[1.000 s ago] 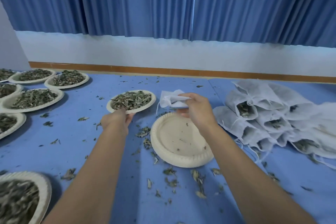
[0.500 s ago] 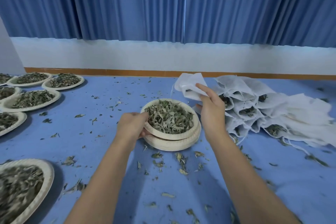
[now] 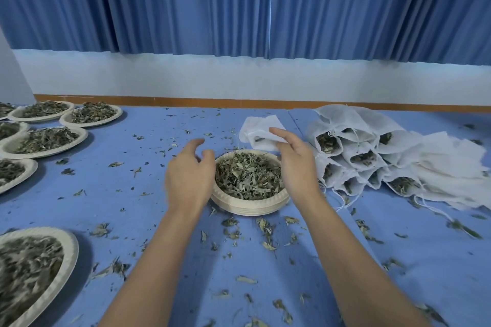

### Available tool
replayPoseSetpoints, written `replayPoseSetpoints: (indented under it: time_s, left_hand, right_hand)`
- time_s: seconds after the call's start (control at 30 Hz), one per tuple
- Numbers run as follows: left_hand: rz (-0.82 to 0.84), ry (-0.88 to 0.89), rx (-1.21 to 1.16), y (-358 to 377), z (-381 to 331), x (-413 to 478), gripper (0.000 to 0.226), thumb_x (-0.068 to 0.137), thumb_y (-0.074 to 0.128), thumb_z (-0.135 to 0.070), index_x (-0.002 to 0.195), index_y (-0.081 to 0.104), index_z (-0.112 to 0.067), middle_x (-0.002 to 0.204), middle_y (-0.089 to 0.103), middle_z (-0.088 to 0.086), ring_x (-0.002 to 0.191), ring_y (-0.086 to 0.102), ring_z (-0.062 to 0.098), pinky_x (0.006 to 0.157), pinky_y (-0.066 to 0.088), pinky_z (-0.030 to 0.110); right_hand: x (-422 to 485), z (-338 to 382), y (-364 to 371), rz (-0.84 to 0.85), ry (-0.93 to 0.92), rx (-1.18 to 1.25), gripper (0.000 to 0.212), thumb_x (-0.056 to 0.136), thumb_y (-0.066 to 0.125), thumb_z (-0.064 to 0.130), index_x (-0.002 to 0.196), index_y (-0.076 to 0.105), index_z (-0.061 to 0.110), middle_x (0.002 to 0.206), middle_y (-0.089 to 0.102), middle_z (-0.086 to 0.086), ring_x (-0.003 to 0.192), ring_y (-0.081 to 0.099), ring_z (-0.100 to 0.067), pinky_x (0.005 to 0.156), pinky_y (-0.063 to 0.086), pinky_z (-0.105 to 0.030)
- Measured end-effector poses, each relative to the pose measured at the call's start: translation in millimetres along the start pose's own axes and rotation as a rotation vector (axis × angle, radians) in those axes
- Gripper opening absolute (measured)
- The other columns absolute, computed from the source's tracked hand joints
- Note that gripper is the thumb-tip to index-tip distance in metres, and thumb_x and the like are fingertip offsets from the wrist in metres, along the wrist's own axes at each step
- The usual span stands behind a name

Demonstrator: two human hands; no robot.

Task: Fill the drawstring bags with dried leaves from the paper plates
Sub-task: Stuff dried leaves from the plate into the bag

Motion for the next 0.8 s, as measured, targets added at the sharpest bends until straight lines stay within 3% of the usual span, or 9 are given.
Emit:
replayPoseSetpoints:
  time_s: [0.07,0.17,0.27,0.3,0.37,0.43,0.53,0.63,0.8]
  left_hand:
    - [0.038,0.191,-0.191,0,-23,-3,0.034,0.090,0.053,-0.032,0.124,0.057,-0.037,0.079,0.053,-0.010,0.064,0.049,0.003,0.061,0.040,0.014]
    - [0.135,0.353,-0.164,8,-39,-11,0.039,0.087,0.059,-0.043,0.124,0.051,-0.051,0.087,0.049,-0.013,0.067,0.048,0.004,0.061,0.041,0.011]
    - [0.056,0.335,-0.040,9,-33,-9,0.037,0.089,0.060,-0.036,0.126,0.059,-0.036,0.082,0.052,-0.012,0.068,0.051,0.006,0.066,0.045,0.021]
    - [0.018,0.318,-0.022,7,-30,-8,0.033,0.089,0.060,-0.028,0.122,0.064,-0.029,0.080,0.055,-0.011,0.067,0.052,0.007,0.068,0.046,0.023]
    - [-0.042,0.284,0.002,4,-24,-7,0.030,0.088,0.059,-0.015,0.116,0.069,-0.019,0.079,0.060,-0.004,0.069,0.054,0.011,0.070,0.046,0.025]
    - [-0.102,0.271,0.006,-1,-22,-7,0.029,0.087,0.057,-0.009,0.113,0.070,-0.015,0.079,0.063,0.001,0.071,0.056,0.014,0.069,0.046,0.025]
    - [-0.137,0.297,-0.095,-6,-24,-7,0.026,0.089,0.055,-0.008,0.110,0.070,-0.015,0.078,0.065,-0.001,0.072,0.060,0.014,0.070,0.050,0.025]
    - [-0.094,0.326,-0.213,-3,-30,-7,0.028,0.087,0.056,-0.005,0.107,0.072,-0.016,0.078,0.061,-0.015,0.072,0.061,0.001,0.066,0.050,0.015]
    - [-0.096,0.314,-0.230,-4,-24,-5,0.028,0.085,0.055,0.001,0.093,0.071,-0.020,0.080,0.059,-0.012,0.072,0.052,-0.009,0.060,0.038,0.005]
  right_hand:
    - [0,5,8,0.055,-0.020,-0.041,0.038,0.098,0.037,0.011,0.126,0.059,0.026,0.085,0.056,0.021,0.047,0.045,0.005,0.046,0.033,-0.008]
    - [-4,16,18,0.107,-0.074,-0.130,0.040,0.098,0.038,0.013,0.130,0.057,0.029,0.088,0.064,0.021,0.049,0.049,-0.002,0.050,0.040,-0.016]
    - [-10,23,27,0.144,-0.147,-0.226,0.041,0.098,0.039,0.014,0.129,0.056,0.033,0.102,0.069,-0.010,0.082,0.061,-0.024,0.078,0.049,-0.039]
    - [-11,24,29,0.138,-0.162,-0.262,0.041,0.097,0.040,0.015,0.131,0.054,0.035,0.098,0.069,-0.013,0.076,0.059,-0.027,0.076,0.049,-0.043]
    - [-11,23,30,0.110,-0.162,-0.341,0.044,0.095,0.045,0.021,0.135,0.048,0.037,0.082,0.067,-0.008,0.061,0.052,-0.019,0.068,0.049,-0.045]
    - [-10,24,31,0.122,-0.133,-0.379,0.051,0.089,0.055,0.030,0.137,0.043,0.042,0.088,0.068,0.005,0.071,0.058,-0.013,0.072,0.052,-0.040]
    - [-8,21,36,0.231,0.031,-0.073,0.062,0.084,0.064,0.040,0.139,0.036,0.044,0.112,0.061,0.011,0.095,0.058,-0.001,0.089,0.046,-0.031]
    - [-4,19,36,0.241,0.130,0.142,0.056,0.086,0.058,0.041,0.138,0.036,0.034,0.131,0.051,0.007,0.122,0.049,-0.010,0.106,0.037,-0.040]
    - [3,16,34,0.198,0.136,0.311,0.050,0.083,0.057,0.036,0.131,0.045,0.034,0.139,0.041,0.006,0.128,0.037,-0.010,0.104,0.035,-0.036]
Point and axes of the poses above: each hand's wrist, its own x-axis towards the middle knuckle, its own y-axis out of the palm, z = x × y, the point moved 6 cm from there along x, towards the middle knuckle
